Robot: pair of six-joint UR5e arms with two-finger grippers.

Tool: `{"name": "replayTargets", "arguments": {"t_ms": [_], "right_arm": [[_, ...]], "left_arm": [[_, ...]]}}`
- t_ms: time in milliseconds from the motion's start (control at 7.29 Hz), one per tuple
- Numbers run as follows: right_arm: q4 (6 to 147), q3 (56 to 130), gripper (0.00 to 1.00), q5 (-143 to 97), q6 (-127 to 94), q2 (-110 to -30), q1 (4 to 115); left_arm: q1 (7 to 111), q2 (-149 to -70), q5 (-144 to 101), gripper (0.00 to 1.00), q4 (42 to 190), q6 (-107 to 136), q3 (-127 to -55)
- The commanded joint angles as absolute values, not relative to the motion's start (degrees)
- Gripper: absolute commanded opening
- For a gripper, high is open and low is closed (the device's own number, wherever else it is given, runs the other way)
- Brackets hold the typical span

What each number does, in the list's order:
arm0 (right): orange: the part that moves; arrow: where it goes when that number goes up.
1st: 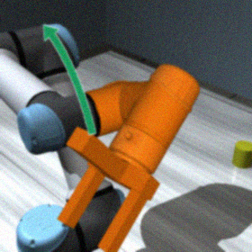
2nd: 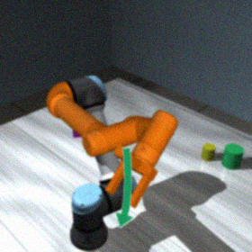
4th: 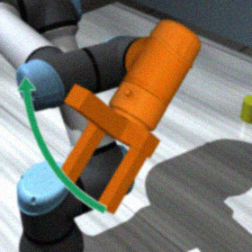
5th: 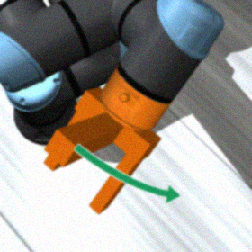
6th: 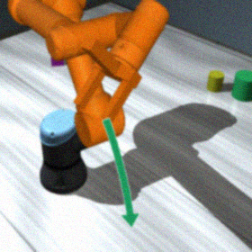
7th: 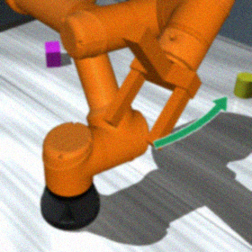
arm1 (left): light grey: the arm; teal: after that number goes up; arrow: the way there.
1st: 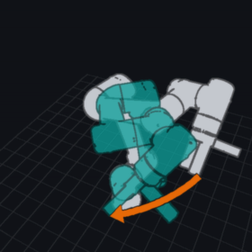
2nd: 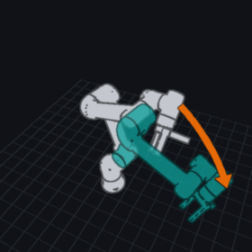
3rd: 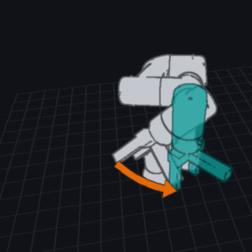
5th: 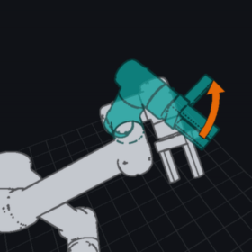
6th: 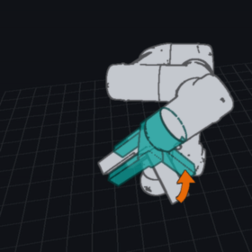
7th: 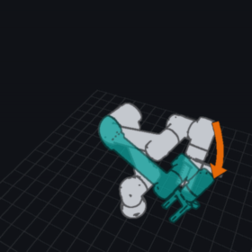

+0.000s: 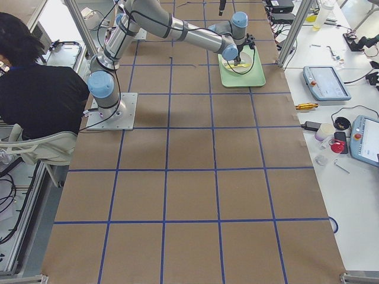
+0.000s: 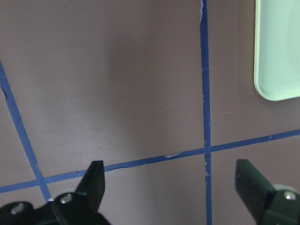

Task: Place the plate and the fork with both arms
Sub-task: 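Lower the right gripper onto the yellow fork while the left gripper withdraws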

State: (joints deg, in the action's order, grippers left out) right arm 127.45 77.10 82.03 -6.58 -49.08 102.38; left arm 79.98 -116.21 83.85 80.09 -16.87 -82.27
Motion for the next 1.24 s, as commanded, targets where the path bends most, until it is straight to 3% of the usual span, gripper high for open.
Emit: {"name": "replayTargets", "arguments": {"t_ms": [0, 275, 961, 1098], "right_arm": [[127.53, 77.17, 0.43, 82.09, -5.19, -47.64, 102.39], [127.44, 77.34, 0.39, 82.35, -5.1, -47.11, 102.39], [127.44, 77.43, 0.43, 81.91, -5.19, -46.93, 102.39], [127.44, 77.34, 0.28, 82.0, -5.19, -47.02, 102.31]], "left_arm": [[79.98, -116.19, 83.85, 1.0, 80.07, -16.88, -82.35], [79.98, -116.1, 83.85, 1.0, 80.07, -16.88, -82.71], [79.89, -116.02, 83.94, 1.0, 80.07, -16.88, -82.71], [79.89, -115.93, 84.02, 1.0, 80.07, -16.88, -82.71]]}}
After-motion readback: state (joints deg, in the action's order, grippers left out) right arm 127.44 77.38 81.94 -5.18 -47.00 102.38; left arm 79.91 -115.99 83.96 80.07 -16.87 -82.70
